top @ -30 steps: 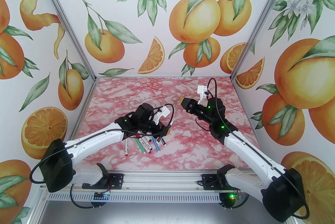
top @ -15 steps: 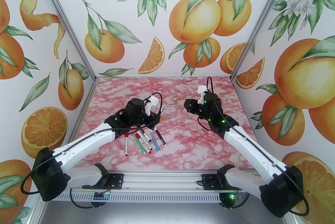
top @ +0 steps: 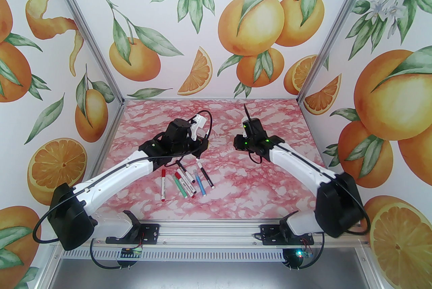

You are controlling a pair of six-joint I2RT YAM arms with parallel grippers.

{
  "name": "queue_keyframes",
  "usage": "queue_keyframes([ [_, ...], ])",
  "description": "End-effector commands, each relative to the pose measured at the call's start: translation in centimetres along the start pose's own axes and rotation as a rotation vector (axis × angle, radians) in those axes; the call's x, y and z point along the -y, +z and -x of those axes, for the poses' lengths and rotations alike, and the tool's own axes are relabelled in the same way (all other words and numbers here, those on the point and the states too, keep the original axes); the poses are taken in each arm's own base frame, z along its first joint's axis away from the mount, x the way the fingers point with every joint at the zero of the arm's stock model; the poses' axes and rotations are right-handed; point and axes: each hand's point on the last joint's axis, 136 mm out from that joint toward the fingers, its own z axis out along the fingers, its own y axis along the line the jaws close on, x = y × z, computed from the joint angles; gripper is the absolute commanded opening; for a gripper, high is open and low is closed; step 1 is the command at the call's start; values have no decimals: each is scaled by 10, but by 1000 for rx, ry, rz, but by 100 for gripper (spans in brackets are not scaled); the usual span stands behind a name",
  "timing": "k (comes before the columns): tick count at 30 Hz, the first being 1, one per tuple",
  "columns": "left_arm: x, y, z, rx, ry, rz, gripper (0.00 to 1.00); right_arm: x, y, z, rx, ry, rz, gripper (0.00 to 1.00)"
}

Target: Open the pen caps

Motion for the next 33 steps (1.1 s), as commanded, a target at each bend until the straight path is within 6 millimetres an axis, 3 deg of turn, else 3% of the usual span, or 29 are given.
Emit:
queue_keyframes([
  [1,-8,-12,-1,-11,13,50,1,11,4,8,3,-26,-67,10],
  [20,-45,-16,-10,40,-16,117,2,48,65,6,-126,-15,-221,13],
  [33,-48,-10,-14,30,-19,87,2,59,93,4,-171,-8,-265,15],
])
